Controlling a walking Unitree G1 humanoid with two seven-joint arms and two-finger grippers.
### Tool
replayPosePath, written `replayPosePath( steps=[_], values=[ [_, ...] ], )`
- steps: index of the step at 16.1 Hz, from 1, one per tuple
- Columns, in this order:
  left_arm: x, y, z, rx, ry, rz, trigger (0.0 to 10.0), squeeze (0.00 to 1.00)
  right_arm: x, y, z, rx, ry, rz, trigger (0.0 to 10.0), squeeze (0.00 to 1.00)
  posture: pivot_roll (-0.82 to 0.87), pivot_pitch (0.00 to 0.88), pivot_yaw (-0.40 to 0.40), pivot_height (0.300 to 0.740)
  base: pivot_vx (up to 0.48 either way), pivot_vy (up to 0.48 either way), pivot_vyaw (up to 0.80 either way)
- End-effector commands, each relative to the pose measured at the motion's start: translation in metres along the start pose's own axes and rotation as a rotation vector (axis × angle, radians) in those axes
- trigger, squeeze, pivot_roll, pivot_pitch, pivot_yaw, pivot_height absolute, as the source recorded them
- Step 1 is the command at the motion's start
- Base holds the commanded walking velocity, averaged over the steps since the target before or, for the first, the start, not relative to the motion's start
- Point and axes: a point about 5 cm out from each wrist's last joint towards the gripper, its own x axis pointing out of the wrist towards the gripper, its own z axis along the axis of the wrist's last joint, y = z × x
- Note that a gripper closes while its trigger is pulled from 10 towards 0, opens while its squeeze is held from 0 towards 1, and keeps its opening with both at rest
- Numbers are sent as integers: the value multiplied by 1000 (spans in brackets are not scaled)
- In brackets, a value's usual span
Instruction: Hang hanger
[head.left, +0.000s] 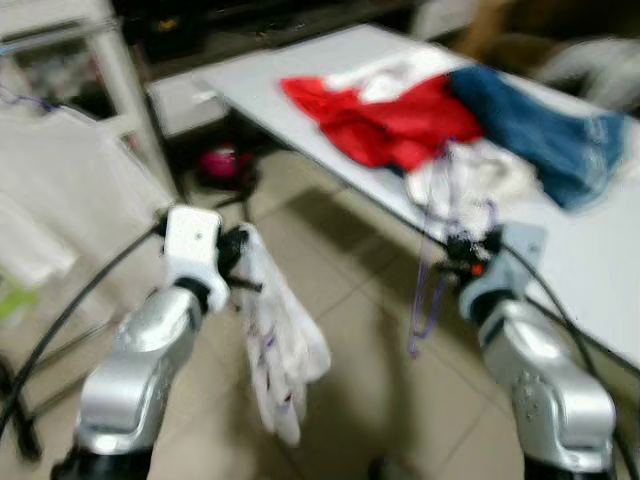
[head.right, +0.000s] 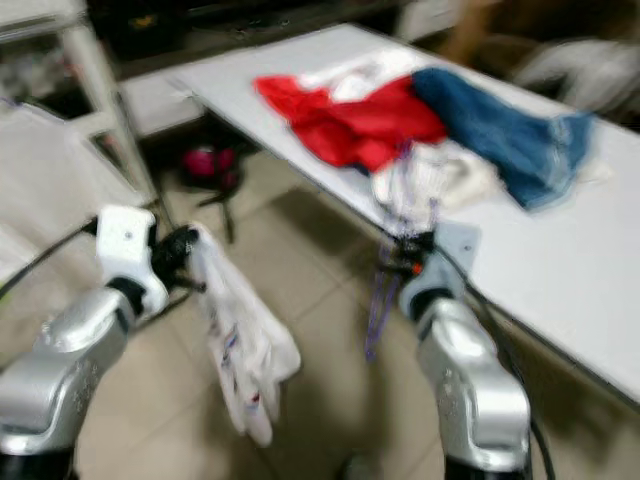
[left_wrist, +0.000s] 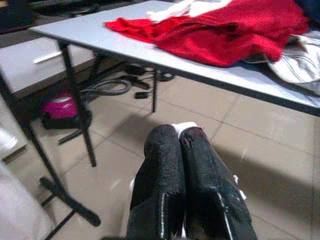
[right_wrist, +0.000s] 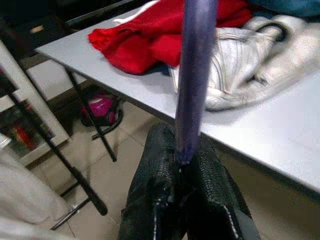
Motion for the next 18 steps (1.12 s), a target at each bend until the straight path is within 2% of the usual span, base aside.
replayPosePath(
  steps=[1, 18],
  values=[
    [3, -2, 6, 9, -21, -14, 10000, 0, -2, -4, 5, -2, -15, -22, 10000, 0, -135, 32, 56, 740, 0, 465, -788],
    [4, -1, 7, 22, -19, -9, 10000, 0, 0, -1, 3, -6, -6, -12, 10000, 0, -131, 25, 56, 740, 0, 468, -788]
  ],
)
